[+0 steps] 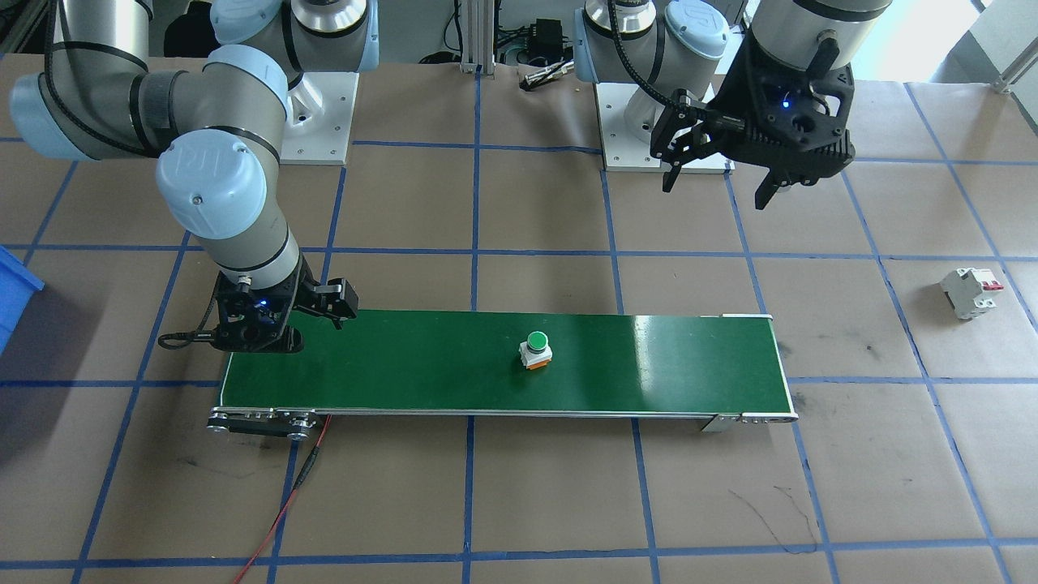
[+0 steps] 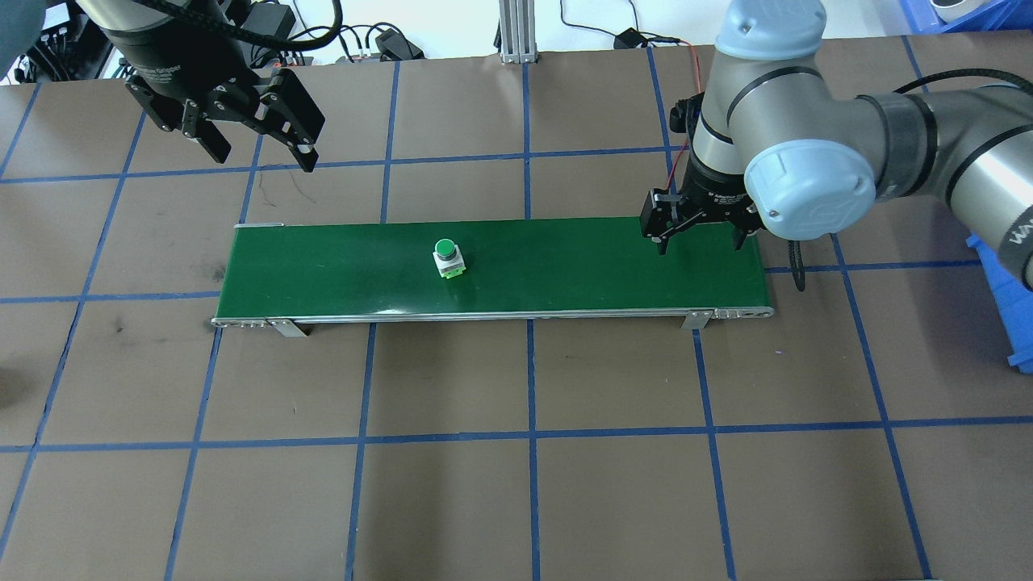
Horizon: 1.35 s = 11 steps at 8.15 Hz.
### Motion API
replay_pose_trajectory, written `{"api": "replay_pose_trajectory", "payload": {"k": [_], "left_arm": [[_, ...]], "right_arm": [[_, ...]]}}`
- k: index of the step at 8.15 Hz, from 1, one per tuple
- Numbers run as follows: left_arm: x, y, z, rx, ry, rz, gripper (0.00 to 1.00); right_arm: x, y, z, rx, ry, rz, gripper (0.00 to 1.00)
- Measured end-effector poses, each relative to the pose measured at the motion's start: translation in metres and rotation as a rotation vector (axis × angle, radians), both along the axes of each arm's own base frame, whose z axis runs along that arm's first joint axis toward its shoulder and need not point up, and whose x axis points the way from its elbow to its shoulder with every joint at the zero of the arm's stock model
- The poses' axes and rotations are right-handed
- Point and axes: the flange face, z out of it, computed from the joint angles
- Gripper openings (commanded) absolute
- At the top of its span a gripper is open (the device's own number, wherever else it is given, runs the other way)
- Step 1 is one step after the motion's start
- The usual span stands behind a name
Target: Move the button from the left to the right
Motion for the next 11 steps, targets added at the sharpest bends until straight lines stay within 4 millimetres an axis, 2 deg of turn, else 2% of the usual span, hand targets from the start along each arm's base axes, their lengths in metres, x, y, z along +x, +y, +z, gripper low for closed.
{"api": "replay_pose_trajectory", "payload": {"k": [1,3,6,7,11], "left_arm": [[0.000,0.004,0.005,-0.011,-0.002,0.000,1.00],[-0.001,0.008,0.010,-0.020,-0.002,-0.002,1.00],[-0.001,0.009,0.011,-0.024,-0.001,-0.005,1.00],[-0.001,0.009,0.011,-0.026,-0.001,-0.005,1.00],[-0.001,0.009,0.012,-0.033,-0.001,0.002,1.00]], "right_arm": [[0.001,-0.003,-0.006,-0.005,-0.007,-0.001,0.99],[0.007,-0.005,-0.008,-0.001,-0.133,-0.025,0.99],[-0.014,-0.005,-0.011,0.020,-0.273,-0.073,1.00],[-0.014,-0.003,-0.011,0.029,-0.320,-0.095,1.00],[0.010,0.000,-0.003,0.025,-0.351,-0.113,1.00]]}}
